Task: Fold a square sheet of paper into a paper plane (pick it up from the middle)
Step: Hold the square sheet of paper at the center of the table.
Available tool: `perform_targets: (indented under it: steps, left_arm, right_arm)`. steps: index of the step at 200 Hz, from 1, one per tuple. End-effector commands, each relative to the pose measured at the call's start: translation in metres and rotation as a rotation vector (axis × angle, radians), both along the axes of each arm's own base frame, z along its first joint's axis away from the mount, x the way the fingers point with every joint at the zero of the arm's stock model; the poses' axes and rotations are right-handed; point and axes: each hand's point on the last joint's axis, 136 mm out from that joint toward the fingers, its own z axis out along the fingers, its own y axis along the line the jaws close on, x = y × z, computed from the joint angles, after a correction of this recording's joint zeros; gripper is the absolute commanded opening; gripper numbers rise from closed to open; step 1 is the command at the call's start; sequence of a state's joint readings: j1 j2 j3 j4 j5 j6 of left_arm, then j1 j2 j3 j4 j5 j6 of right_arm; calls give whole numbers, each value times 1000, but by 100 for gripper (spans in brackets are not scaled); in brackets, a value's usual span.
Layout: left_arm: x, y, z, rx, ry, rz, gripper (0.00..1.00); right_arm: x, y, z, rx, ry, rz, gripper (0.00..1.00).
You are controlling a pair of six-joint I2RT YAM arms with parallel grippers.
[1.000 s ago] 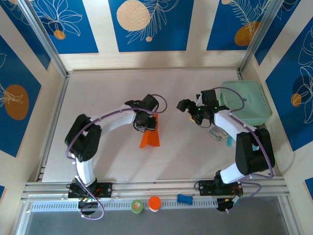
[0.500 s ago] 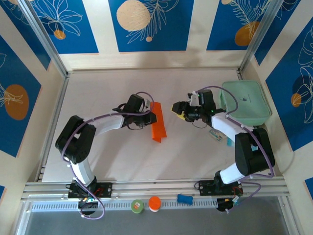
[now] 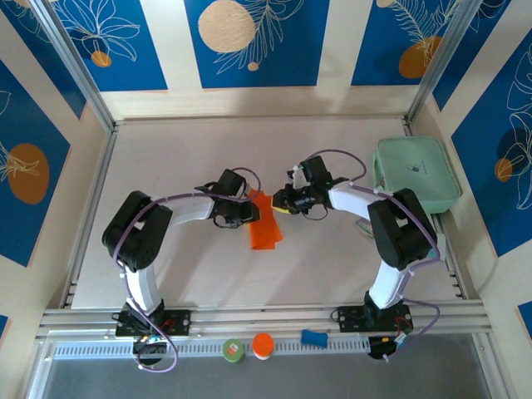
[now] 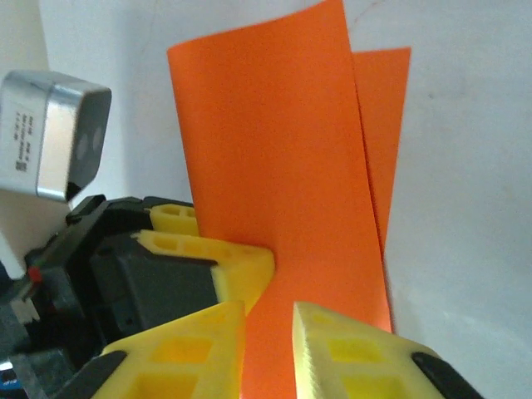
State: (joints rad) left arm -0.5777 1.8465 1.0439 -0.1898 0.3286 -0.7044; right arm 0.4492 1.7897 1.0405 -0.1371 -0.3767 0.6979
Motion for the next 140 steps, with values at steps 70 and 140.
perform_targets:
  steps: [70, 140]
  left_arm:
    - [-2, 10, -3, 78, 18, -34, 29]
    - [-12, 30, 10, 92, 85, 162, 61]
  right_arm:
    - [-15, 14, -52, -165, 150, 52, 15]
    - [-20, 5, -69, -208, 220, 2, 14]
